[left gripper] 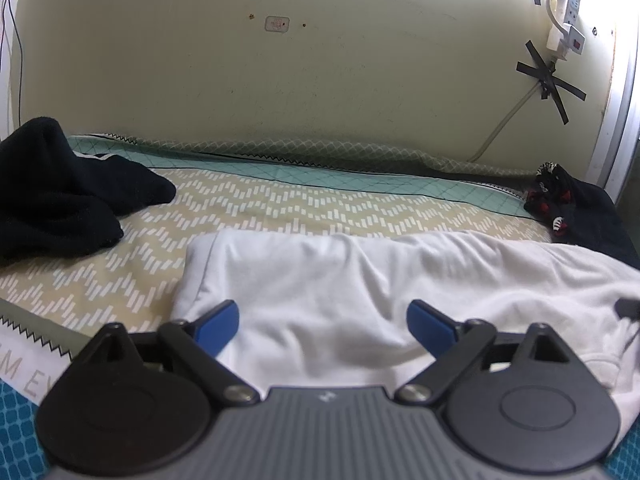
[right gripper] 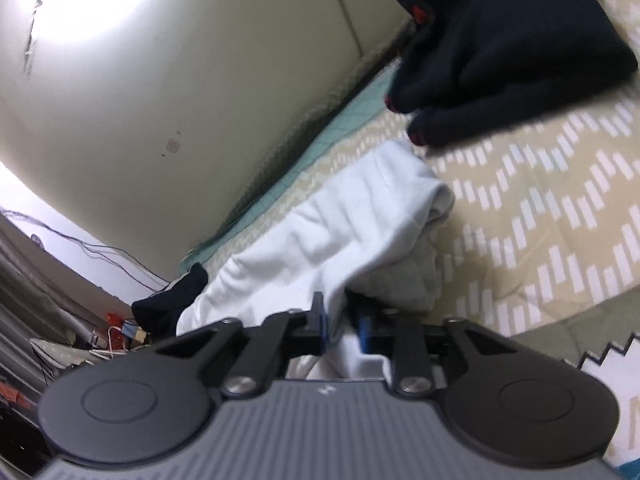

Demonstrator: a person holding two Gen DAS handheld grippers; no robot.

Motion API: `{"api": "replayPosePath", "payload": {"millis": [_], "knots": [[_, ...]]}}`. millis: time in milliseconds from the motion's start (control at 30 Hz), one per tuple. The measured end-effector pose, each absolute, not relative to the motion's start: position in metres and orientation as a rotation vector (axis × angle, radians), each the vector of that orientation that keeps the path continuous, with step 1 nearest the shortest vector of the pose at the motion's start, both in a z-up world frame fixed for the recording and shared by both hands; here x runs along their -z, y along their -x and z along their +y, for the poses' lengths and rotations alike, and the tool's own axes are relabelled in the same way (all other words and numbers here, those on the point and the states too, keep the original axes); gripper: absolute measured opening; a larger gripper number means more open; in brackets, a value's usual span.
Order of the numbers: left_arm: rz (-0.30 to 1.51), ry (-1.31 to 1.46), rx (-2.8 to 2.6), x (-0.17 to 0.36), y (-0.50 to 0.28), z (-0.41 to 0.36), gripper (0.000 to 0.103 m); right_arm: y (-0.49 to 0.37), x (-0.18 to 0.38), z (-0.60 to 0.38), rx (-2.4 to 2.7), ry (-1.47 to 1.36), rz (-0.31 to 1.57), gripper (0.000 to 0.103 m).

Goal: Fold small clothes

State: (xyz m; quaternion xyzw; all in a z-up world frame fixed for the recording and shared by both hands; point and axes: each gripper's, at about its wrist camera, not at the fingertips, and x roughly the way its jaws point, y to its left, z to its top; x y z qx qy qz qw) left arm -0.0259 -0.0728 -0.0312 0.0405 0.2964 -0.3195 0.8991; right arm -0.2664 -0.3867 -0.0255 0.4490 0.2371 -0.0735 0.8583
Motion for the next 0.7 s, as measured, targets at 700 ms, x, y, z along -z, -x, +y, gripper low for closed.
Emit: {"api": "replayPosePath", "payload": {"millis": [700], "knots": [[0.527,0.363,0.561,-0.012,0.03,0.087,0.087,0.067,-0.069,-0.139,-0.472,-0.021,0.791,0.034]]}}
